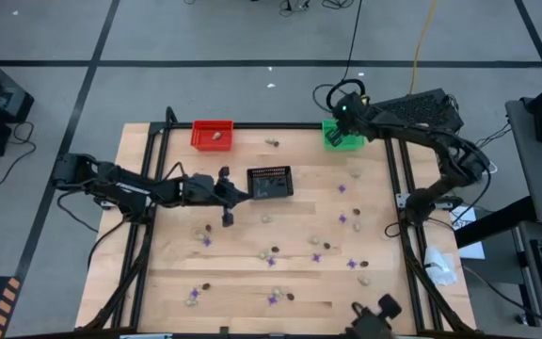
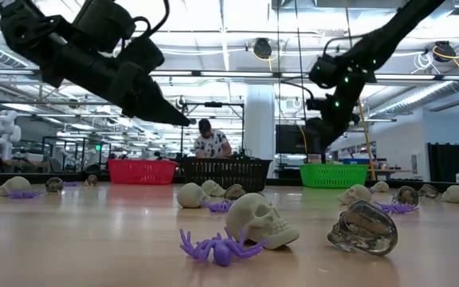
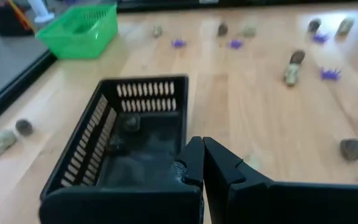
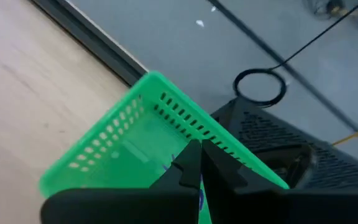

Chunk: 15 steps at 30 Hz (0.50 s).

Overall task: Sort Halloween decoration
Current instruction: Put the violet spider toy into the green bin

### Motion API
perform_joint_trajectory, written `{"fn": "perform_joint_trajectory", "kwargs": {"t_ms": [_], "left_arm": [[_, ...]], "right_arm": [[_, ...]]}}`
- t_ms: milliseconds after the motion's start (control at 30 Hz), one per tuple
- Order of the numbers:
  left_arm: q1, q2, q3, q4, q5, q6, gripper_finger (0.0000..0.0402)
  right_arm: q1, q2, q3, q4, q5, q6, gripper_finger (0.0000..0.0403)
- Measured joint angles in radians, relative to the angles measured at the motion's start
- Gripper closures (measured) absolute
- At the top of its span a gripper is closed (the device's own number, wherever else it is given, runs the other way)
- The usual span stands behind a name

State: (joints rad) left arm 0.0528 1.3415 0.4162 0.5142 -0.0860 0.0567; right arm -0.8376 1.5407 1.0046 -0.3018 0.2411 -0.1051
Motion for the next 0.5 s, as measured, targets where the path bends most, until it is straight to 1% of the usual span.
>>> {"fn": "perform_joint_trajectory", "kwargs": {"t_ms": [100, 200, 400, 500], "left_arm": [[0.002, 0.0, 0.029, -0.054, -0.022, -0.002, 0.0401], [0.011, 0.0, 0.037, -0.095, -0.021, -0.029, 0.0401], [0.038, 0.0, 0.037, -0.205, -0.03, -0.099, 0.0401], [0.056, 0.004, 0.037, -0.258, -0.079, -0.121, 0.0402]], "right_arm": [[-0.048, 0.044, 0.0, 0.015, -0.047, -0.006, 0.0403], [-0.08, 0.099, 0.0, 0.021, -0.086, -0.012, 0.0403], [-0.114, 0.187, 0.0, 0.083, -0.09, -0.016, 0.0403], [-0.124, 0.194, 0.0, 0.086, -0.089, -0.016, 0.0401]]}}
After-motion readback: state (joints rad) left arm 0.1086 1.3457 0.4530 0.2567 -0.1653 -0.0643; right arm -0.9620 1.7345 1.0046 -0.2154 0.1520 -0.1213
